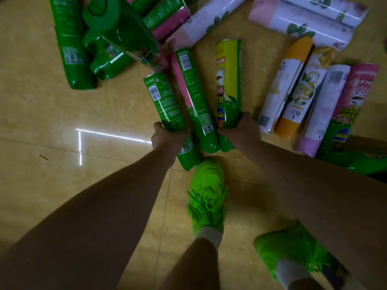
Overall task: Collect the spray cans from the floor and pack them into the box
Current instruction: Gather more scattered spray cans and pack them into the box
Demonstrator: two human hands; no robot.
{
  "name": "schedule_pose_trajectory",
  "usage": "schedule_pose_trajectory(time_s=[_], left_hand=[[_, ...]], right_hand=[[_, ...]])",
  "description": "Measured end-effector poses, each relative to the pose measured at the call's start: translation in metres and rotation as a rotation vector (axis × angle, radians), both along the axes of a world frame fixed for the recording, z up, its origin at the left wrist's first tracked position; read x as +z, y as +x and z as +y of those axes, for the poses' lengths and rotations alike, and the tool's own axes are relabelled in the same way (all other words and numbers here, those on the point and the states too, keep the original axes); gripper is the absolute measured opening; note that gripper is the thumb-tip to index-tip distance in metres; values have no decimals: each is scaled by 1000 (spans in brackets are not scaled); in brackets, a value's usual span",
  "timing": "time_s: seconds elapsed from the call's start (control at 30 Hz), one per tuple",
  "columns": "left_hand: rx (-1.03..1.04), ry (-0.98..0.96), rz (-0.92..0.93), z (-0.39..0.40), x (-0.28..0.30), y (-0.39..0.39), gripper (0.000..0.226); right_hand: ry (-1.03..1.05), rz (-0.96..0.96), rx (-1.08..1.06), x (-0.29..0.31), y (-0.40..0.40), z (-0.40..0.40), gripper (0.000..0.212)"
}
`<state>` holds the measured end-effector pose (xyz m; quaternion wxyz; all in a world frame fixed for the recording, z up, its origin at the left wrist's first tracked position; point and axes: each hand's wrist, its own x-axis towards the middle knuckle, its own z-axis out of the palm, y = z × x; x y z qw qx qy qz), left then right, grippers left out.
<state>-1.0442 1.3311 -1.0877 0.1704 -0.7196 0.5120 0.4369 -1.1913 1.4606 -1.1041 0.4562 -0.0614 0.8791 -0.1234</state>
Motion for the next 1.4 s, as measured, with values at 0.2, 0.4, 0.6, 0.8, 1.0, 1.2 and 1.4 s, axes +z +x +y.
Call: schedule_pose_trajectory(time_s=[0.2, 0.4, 0.6, 0.8, 1.0, 1.2, 1.4], left_hand=[[-36, 31, -47, -10, 9, 0, 64], [6, 37, -52, -3, 47, 1, 60], [50, 93, -6, 6, 114, 3, 61], [-85, 71, 37, 16, 175, -4, 66], [-128, 84, 85, 24, 233, -32, 68], [-236, 68, 175, 44, 297, -79, 63], [-361, 159, 275, 83, 362, -147, 78]], right_hand=[[60, -38, 0, 12, -7, 0, 73], [38, -79, -78, 48, -12, 8, 81], [-83, -184, -322, 110, -23, 8, 83], [-61, -155, -293, 166, -37, 26, 64], [-108, -152, -344, 224, -54, 56, 66], [-199, -123, -515, 285, -78, 83, 59], [-220, -54, -563, 359, -121, 135, 62]])
